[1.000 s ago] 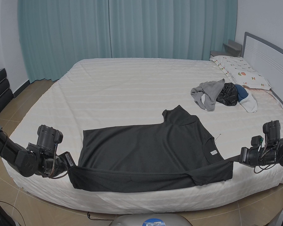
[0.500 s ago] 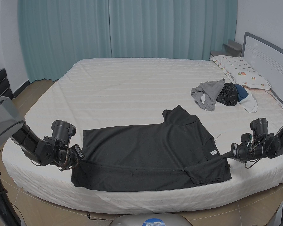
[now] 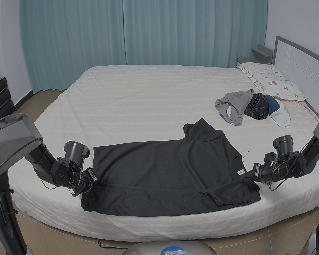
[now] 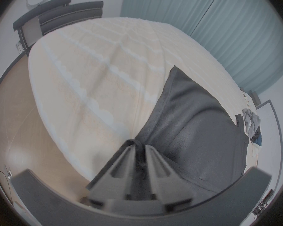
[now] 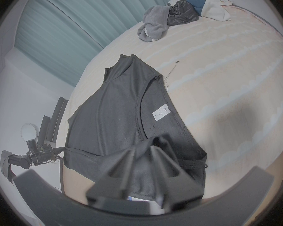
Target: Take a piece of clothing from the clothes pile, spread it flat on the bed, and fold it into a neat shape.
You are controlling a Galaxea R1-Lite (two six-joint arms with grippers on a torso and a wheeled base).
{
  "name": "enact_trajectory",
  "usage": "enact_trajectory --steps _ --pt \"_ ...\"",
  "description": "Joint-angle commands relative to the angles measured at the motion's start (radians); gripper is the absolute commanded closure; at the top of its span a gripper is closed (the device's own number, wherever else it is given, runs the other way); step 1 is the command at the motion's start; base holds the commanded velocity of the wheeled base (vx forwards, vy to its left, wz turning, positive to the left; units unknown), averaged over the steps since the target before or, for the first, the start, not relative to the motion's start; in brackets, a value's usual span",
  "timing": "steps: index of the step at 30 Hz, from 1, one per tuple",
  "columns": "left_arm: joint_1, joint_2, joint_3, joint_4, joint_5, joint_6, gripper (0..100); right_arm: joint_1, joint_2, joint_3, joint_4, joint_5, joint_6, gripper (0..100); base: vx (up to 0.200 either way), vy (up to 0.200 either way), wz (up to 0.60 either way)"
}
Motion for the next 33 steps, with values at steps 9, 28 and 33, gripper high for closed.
enact_trajectory --steps 9,28,33 --pt "0.036 -0.050 0.000 -0.002 -0.017 -0.086 0 0.002 -0.062 0.074 -0.018 0.043 0.097 0 0.000 0.000 0.00" --pt "0.044 -0.123 0.109 -0.131 -0.059 -0.091 0 0.010 -0.084 0.278 -0.287 0.106 0.148 0 0.095 0.000 0.00" --pt "0.084 -0.159 0.184 -0.137 -0.216 0.006 0 0.005 -0.078 0.276 -0.287 0.109 0.149 0 0.000 0.000 0.00"
